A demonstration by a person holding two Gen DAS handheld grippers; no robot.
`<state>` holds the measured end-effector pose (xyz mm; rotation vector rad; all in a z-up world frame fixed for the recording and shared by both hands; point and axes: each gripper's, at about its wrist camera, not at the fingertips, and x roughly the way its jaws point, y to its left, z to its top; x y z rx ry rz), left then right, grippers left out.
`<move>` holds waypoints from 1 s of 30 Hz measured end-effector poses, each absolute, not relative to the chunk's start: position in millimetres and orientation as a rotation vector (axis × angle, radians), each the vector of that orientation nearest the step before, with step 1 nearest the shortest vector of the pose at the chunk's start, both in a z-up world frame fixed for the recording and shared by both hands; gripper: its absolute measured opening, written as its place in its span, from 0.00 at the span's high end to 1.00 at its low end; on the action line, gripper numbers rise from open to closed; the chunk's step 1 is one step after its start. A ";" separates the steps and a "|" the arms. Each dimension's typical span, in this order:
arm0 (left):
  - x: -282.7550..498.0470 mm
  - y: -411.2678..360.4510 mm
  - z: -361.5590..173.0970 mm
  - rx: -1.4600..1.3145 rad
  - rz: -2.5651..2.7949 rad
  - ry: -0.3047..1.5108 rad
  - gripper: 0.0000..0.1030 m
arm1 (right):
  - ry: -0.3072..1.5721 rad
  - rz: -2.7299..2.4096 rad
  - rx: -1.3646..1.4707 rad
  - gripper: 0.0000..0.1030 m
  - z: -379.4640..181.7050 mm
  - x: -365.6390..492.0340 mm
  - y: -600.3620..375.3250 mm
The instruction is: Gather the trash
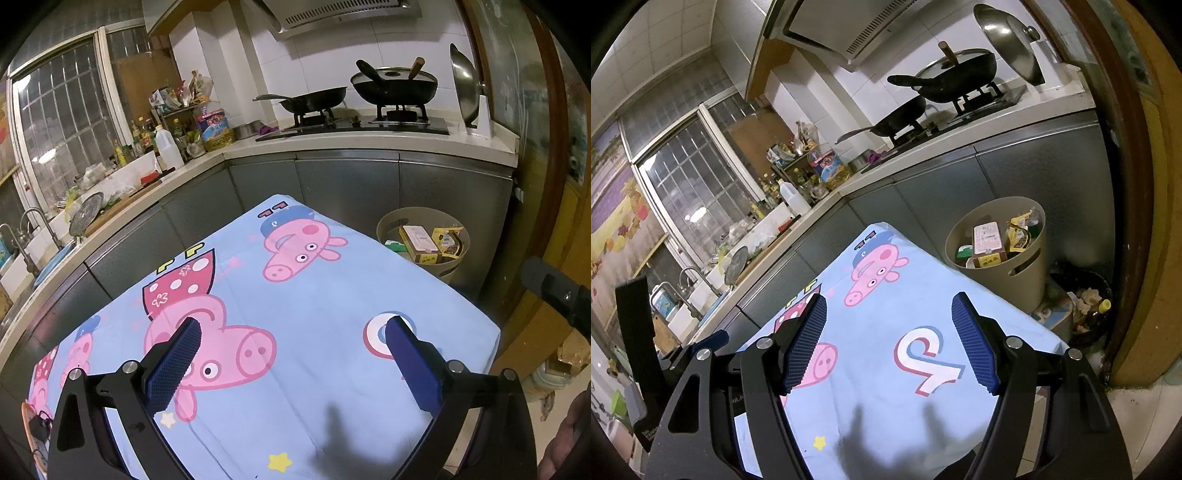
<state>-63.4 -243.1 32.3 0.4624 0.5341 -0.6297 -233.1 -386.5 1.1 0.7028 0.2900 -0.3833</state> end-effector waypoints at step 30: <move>-62.6 -243.2 21.0 0.468 -0.666 0.570 0.04 | 0.291 -0.384 0.703 0.33 1.5 -233.0 -386.8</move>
